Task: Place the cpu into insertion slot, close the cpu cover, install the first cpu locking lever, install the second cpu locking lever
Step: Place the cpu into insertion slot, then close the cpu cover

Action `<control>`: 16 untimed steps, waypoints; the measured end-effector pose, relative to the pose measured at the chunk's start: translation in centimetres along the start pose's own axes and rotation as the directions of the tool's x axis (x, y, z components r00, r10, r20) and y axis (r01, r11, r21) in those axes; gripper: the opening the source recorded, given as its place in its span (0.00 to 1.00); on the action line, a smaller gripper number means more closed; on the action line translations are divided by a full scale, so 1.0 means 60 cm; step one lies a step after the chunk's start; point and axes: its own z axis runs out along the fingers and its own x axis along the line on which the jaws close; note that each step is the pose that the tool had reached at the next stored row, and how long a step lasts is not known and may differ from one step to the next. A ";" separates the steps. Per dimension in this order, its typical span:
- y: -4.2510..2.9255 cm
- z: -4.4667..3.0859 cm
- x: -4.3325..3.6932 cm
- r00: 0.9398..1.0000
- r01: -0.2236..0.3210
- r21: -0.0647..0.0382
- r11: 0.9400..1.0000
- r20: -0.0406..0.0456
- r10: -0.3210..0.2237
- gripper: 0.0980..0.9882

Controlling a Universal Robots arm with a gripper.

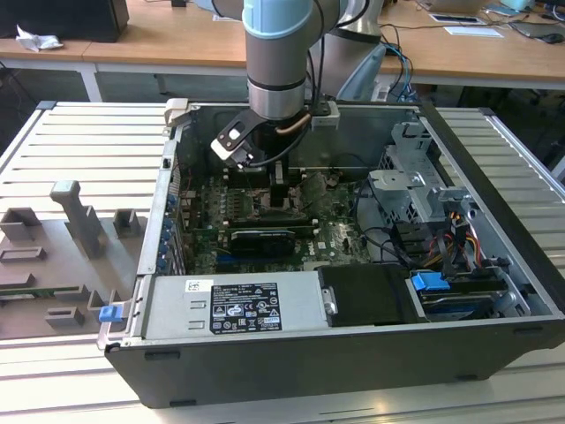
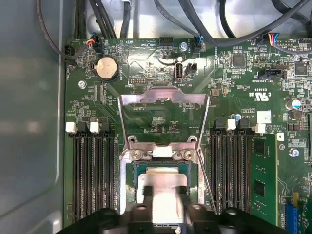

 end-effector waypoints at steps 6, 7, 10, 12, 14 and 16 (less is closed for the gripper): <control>0.000 -0.003 0.000 1.000 0.000 0.000 1.000 0.000 0.000 0.01; 0.000 -0.003 0.000 1.000 0.000 0.000 1.000 0.000 0.000 0.01; 0.000 -0.004 0.000 1.000 0.000 0.000 1.000 0.000 0.000 0.01; 0.000 -0.005 0.000 1.000 0.000 0.000 1.000 0.000 0.000 0.01; 0.000 -0.006 0.000 1.000 0.000 0.000 1.000 0.000 0.000 0.01; 0.001 -0.010 0.000 1.000 0.000 0.000 1.000 0.000 0.000 0.01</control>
